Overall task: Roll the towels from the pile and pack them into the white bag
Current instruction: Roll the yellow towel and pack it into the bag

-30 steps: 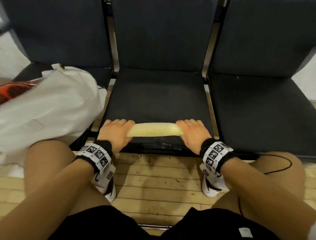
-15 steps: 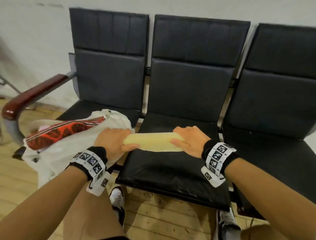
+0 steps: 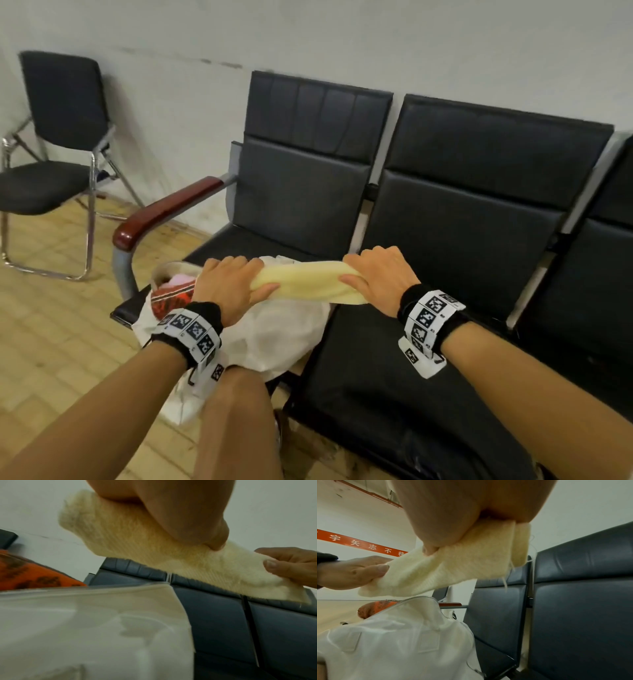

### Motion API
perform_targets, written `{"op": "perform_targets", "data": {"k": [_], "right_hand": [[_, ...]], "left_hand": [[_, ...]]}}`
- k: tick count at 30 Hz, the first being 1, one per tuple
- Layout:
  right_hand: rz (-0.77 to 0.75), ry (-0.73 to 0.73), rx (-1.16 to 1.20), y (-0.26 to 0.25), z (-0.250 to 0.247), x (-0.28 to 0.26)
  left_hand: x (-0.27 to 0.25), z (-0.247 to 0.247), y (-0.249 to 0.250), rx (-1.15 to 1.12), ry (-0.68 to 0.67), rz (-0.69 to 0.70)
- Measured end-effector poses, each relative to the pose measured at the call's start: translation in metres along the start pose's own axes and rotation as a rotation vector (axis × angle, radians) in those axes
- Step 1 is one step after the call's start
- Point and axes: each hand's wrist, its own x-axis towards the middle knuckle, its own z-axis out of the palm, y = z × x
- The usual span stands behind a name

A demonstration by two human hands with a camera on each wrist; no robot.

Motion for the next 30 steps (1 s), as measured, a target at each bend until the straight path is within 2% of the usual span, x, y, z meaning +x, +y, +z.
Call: {"op": "perform_targets", "data": {"k": [5, 10, 16, 18, 21, 25, 30], "right_hand": [[0.028, 0.093, -0.119, -0.016, -0.009, 0.055], [0.016, 0.134, -0.126, -0.035, -0.001, 0.087], [-0.001, 0.138, -0.053, -0.081, 0.04, 0.115], [-0.02, 0.098, -0.006, -0.105, 0.055, 0.122], [0.034, 0.034, 0.112, -0.142, 0.076, 0.131], [0.104, -0.078, 0.196, -0.182, 0.1, 0.137], [0.027, -0.194, 0.245, -0.189, 0.114, 0.143]], "left_hand": [[0.018, 0.006, -0.035, -0.06, 0.09, -0.11], [0.032, 0.026, -0.06, -0.124, 0.081, -0.223], [0.013, 0.065, -0.082, -0.127, -0.06, -0.398], [0.003, 0.073, -0.091, -0.16, -0.11, -0.462], [-0.008, 0.077, -0.1, -0.175, -0.154, -0.516], [-0.018, 0.079, -0.102, -0.12, -0.196, -0.508], [-0.014, 0.085, -0.096, -0.232, -0.224, -0.475]]}}
